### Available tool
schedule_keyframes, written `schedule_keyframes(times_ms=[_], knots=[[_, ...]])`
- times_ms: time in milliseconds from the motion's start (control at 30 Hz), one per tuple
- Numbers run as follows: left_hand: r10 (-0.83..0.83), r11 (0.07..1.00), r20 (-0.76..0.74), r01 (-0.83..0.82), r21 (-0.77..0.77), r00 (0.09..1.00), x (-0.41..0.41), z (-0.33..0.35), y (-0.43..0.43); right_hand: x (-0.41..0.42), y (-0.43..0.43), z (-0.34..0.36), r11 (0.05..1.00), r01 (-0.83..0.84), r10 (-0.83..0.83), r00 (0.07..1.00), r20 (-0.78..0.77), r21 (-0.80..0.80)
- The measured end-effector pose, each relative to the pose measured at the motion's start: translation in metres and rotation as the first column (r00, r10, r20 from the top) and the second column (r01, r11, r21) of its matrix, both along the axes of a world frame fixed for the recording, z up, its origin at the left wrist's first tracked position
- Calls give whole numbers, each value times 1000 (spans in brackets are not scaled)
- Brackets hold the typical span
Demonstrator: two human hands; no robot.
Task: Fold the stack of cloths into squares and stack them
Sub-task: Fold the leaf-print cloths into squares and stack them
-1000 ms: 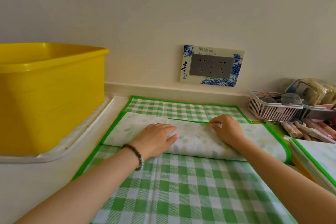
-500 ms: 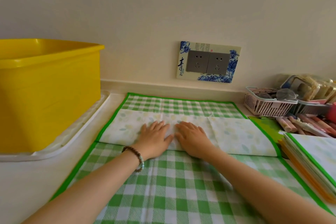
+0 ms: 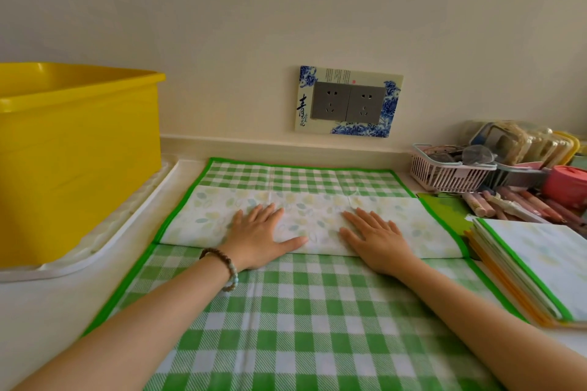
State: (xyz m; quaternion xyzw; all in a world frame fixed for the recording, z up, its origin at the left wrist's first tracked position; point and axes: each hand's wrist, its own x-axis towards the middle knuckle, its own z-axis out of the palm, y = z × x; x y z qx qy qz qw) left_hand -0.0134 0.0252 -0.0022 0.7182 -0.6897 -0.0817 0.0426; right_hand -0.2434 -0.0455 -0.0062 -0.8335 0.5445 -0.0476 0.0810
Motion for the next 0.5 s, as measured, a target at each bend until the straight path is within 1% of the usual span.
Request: schedule_keyframes(times_ms=[200, 333, 400, 433, 500], knots=[[7, 1000, 2, -7, 11, 1000, 0, 0, 0, -63, -8, 5, 990, 134, -130, 987, -98, 38], [1, 1000, -9, -1, 0, 1000, -1, 1, 2, -81, -14, 8, 982, 167, -155, 980, -127, 91], [-4, 1000, -20, 4, 2, 1000, -2, 2, 3, -73, -14, 12, 976, 193, -183, 978, -97, 106], [-5, 1000, -24, 5, 10, 1000, -3, 2, 3, -66, -13, 13, 977, 194, -188, 980, -68, 86], [-4, 1000, -21, 4, 21, 1000, -3, 1, 2, -44, -5, 14, 991, 132, -132, 991, -4, 21]])
